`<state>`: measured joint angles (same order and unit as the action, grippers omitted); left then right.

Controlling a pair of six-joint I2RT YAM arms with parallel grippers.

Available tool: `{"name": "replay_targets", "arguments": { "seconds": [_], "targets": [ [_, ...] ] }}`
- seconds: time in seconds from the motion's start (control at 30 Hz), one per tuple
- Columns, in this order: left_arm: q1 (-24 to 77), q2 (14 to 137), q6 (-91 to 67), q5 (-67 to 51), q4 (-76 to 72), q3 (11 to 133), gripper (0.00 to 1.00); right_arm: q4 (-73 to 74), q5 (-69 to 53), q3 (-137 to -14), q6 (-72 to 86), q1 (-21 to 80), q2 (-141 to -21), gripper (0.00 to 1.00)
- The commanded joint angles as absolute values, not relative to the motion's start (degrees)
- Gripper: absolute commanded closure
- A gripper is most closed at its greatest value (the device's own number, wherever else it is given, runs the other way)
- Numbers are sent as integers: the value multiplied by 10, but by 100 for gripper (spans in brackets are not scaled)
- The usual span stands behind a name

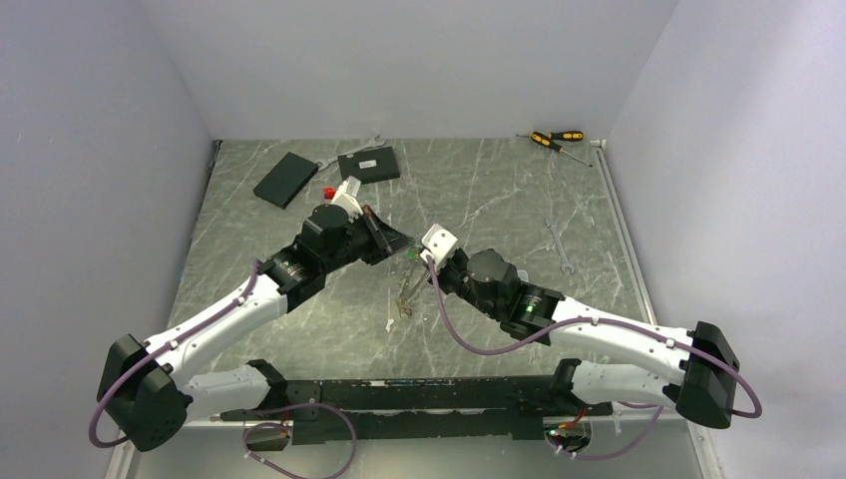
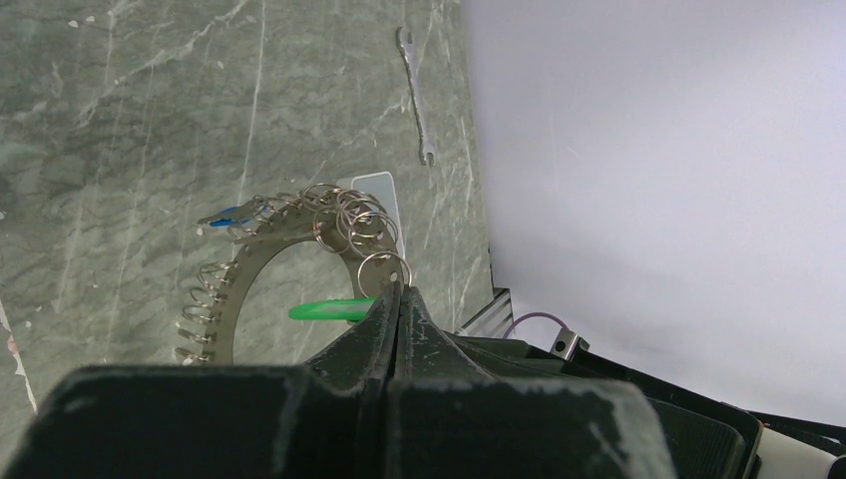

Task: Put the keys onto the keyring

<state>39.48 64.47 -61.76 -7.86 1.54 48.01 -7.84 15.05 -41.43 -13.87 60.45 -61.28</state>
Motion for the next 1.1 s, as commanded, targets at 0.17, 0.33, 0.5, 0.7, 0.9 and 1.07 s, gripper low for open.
{"name": "replay_targets", "arguments": {
  "seconds": [0.17,0.33,0.5,0.7,0.9,1.07],
  "targets": [
    [399,640,-615,-77,-7,474,94,-128,163,-443,-134,603,-592,100],
    [399,638,-617,-69,-7,471,75,-126,164,-444,-135,603,-594,100],
    [399,635,-616,-66,-7,470,57,-123,164,-446,-136,603,-596,100],
    [399,625,-587,-60,-2,473,46,-118,163,-450,-138,603,-597,100],
    [399,601,-504,-62,-28,455,46,-105,155,-454,-141,603,-592,100],
    [398,570,-400,-81,-53,442,48,-90,139,-456,-139,603,-581,100]
  ]
}}
